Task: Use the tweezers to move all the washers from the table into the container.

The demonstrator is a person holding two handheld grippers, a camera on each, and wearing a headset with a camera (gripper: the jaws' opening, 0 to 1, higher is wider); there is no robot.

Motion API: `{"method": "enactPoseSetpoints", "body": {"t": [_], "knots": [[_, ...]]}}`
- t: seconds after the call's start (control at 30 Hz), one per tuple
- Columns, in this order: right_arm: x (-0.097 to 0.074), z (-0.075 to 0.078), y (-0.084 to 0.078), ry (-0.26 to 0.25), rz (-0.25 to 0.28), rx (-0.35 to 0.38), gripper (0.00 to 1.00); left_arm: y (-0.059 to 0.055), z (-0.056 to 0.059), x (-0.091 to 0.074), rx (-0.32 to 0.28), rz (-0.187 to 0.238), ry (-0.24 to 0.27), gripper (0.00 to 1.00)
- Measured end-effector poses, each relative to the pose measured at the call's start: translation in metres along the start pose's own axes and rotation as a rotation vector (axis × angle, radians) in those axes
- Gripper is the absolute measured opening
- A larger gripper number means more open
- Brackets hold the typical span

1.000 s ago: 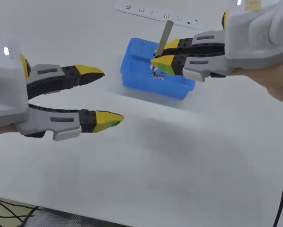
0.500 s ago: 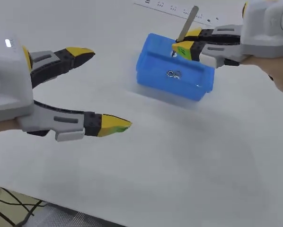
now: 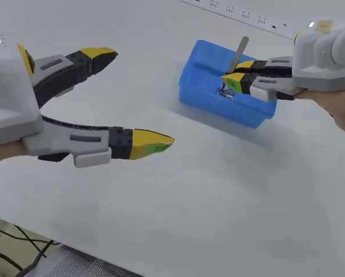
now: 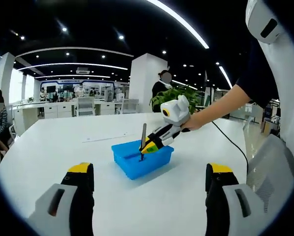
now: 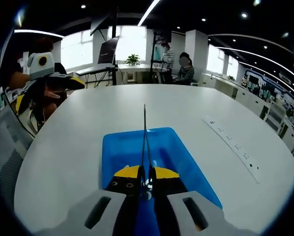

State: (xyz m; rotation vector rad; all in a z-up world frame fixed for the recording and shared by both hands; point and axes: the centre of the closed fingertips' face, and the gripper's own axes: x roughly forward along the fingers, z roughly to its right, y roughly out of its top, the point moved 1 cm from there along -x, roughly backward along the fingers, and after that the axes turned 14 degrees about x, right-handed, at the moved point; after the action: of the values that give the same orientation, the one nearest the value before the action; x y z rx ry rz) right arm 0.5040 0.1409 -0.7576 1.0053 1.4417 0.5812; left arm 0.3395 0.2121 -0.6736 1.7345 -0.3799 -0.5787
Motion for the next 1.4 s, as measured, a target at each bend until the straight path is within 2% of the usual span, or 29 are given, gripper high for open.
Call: {"method": "enactPoseSetpoints", "body": {"t": [0.17,0.5,0.57,0.83,0.93,0.97,1.07,1.13,1.2,1.27,1.4], "knots": [[-0.001,-0.006,-0.002,0.000,-0.012,-0.027,0.09,-0.003,0.003,0.001,-0.002,-0.002,-0.020,1.00],[-0.005,-0.012,0.004,-0.013,0.005,-0.013,0.10,0.000,0.008,0.005,0.011,-0.005,-0.030,1.00],[-0.007,-0.012,0.006,-0.014,0.015,0.006,0.10,0.000,0.008,0.004,0.010,-0.008,-0.029,1.00],[-0.013,-0.013,0.008,-0.023,0.012,-0.001,0.09,-0.002,0.011,0.004,0.011,-0.020,-0.037,1.00],[-0.017,-0.014,0.009,-0.025,0.011,-0.008,0.08,0.002,0.009,0.007,-0.013,-0.006,-0.036,1.00],[-0.017,-0.015,0.009,-0.025,0.013,-0.009,0.08,0.006,0.008,0.009,-0.033,0.013,-0.043,1.00],[-0.019,-0.016,0.011,-0.029,0.014,-0.010,0.08,0.013,0.002,0.016,-0.028,0.023,-0.049,1.00],[-0.021,-0.018,0.013,-0.029,0.020,-0.012,0.08,0.017,-0.006,0.023,-0.045,0.027,-0.054,0.99],[-0.023,-0.021,0.015,-0.028,0.021,-0.019,0.08,0.034,-0.017,0.036,-0.135,0.103,-0.030,0.99],[-0.025,-0.023,0.017,-0.026,0.020,-0.032,0.08,0.044,-0.029,0.048,-0.174,0.153,-0.011,0.97],[-0.027,-0.029,0.021,-0.012,0.017,-0.051,0.08,0.043,-0.035,0.071,-0.120,0.136,-0.050,0.93]]}}
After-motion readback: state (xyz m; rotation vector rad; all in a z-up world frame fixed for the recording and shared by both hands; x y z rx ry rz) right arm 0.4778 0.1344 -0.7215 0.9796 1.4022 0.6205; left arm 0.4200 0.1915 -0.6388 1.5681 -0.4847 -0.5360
